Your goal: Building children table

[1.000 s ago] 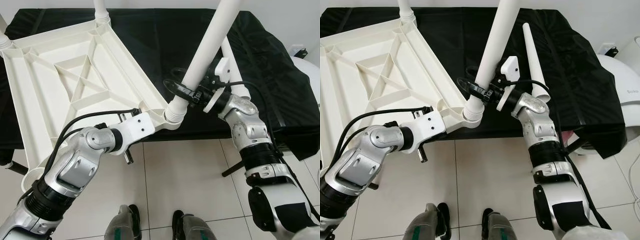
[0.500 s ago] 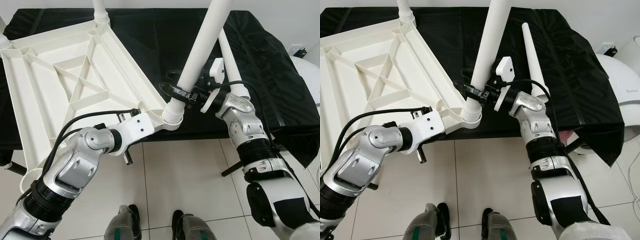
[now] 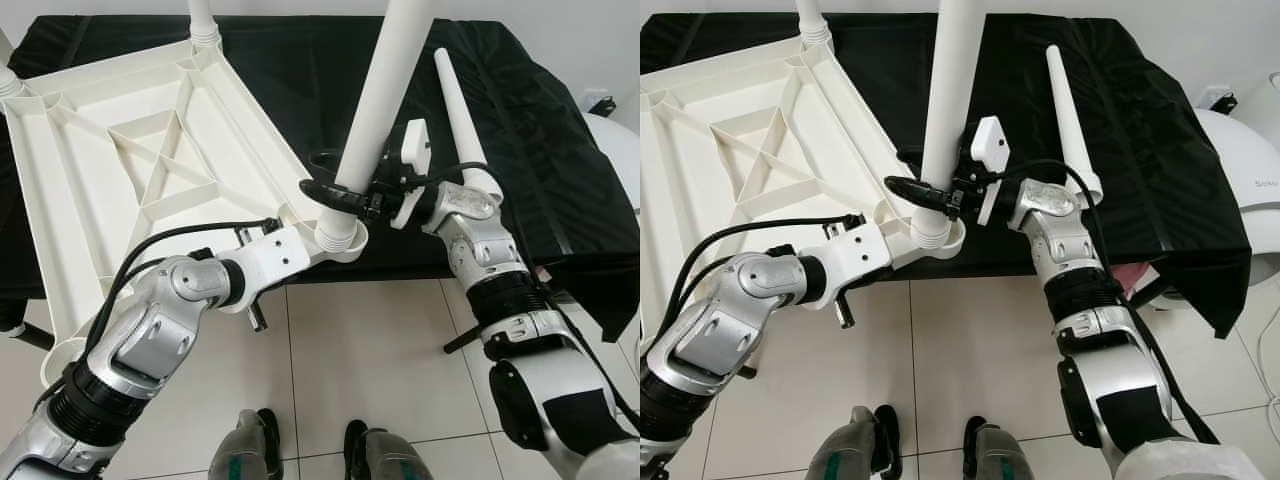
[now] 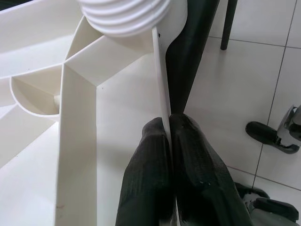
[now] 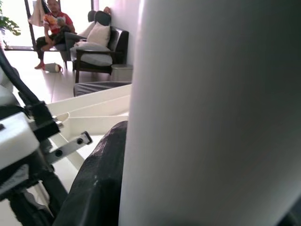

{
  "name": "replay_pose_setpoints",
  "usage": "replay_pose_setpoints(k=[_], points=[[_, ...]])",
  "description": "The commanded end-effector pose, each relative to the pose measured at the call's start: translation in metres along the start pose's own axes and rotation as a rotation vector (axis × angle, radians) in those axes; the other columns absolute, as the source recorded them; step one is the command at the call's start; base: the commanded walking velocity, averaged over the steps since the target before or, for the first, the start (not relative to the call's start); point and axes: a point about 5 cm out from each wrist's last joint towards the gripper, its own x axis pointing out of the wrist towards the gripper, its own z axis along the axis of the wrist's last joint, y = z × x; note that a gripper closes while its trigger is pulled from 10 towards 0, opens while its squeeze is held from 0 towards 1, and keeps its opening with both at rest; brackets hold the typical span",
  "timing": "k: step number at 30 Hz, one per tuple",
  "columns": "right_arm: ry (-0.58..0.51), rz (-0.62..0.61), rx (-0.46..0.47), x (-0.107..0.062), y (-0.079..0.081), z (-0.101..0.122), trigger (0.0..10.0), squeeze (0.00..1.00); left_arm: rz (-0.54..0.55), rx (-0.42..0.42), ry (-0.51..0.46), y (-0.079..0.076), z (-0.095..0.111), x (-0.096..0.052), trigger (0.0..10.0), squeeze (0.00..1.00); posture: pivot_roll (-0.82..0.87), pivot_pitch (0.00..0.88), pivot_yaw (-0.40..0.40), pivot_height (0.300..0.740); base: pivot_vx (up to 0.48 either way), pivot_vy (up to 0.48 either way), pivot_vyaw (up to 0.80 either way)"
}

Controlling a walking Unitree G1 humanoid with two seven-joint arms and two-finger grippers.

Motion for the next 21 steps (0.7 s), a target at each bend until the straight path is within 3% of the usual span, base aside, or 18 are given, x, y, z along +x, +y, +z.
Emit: replay_pose_setpoints(k=[1, 14, 21], points=[[0.060, 0.003, 0.017, -0.006, 0.001, -0.012, 10.0, 0.00, -0.006, 0.022, 0.008, -0.007, 0.001, 0.001, 10.0, 0.00, -0.04, 0.224, -0.052, 0.740, 0.000, 0.000, 0.00], [0.115, -0.043, 0.000, -0.025, -0.002, -0.019, 10.0, 0.00, -0.005, 0.021, 0.000, -0.007, 0.003, 0.001, 10.0, 0.00, -0.06, 0.226, -0.042, 0.740, 0.000, 0.000, 0.00], [0.108, -0.060, 0.008, -0.027, -0.001, -0.021, 10.0, 0.00, -0.004, 0.020, -0.002, -0.006, 0.003, 0.001, 10.0, 0.00, -0.06, 0.230, -0.039, 0.740, 0.000, 0.000, 0.00]])
